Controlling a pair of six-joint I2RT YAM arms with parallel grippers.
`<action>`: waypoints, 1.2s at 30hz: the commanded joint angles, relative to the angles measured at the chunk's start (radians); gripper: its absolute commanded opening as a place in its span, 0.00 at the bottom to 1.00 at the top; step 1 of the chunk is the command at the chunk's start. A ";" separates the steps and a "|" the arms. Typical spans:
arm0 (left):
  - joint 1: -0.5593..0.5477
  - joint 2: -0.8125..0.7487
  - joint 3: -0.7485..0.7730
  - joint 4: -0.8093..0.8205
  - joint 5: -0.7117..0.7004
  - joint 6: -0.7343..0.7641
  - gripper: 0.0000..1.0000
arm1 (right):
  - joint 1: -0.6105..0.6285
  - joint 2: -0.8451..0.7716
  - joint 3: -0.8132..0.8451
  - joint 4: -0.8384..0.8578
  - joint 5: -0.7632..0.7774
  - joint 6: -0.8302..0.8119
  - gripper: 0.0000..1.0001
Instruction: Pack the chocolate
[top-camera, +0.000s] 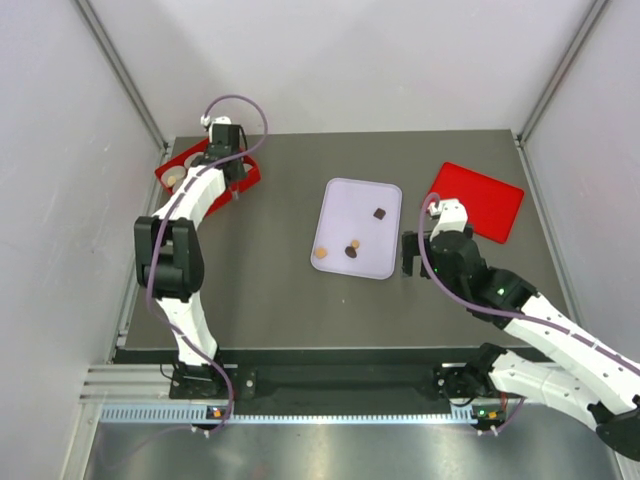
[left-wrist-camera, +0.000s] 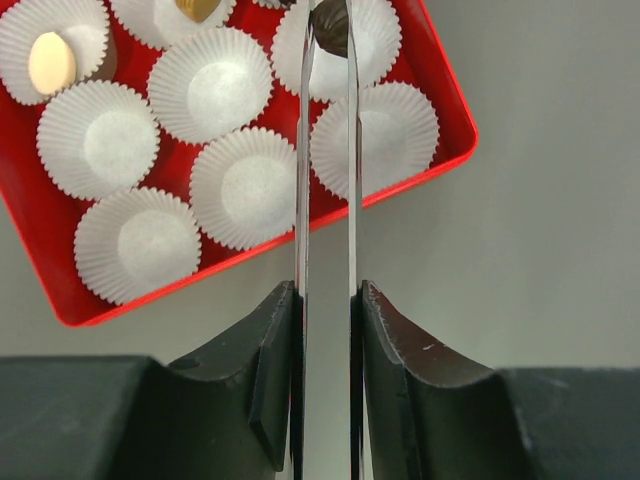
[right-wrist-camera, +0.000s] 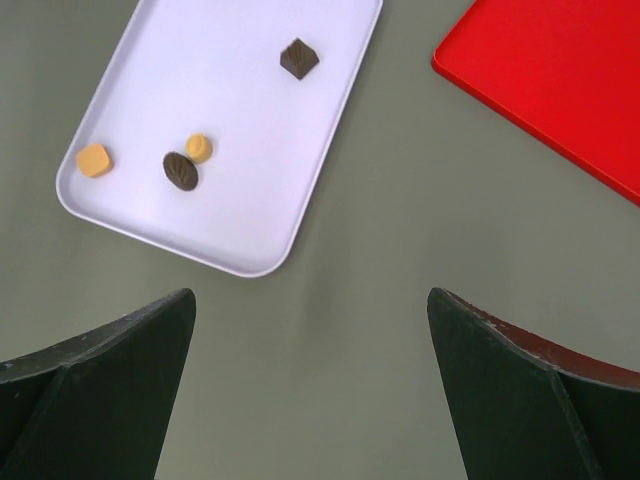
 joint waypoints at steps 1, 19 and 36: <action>0.018 0.014 0.073 0.033 0.018 0.014 0.35 | 0.000 0.004 0.063 0.056 0.011 -0.017 1.00; 0.034 0.084 0.100 0.022 0.036 0.062 0.37 | 0.001 0.005 0.056 0.064 0.014 -0.015 1.00; 0.023 -0.008 0.074 0.028 0.107 0.091 0.45 | 0.003 -0.025 0.056 0.050 0.007 0.009 1.00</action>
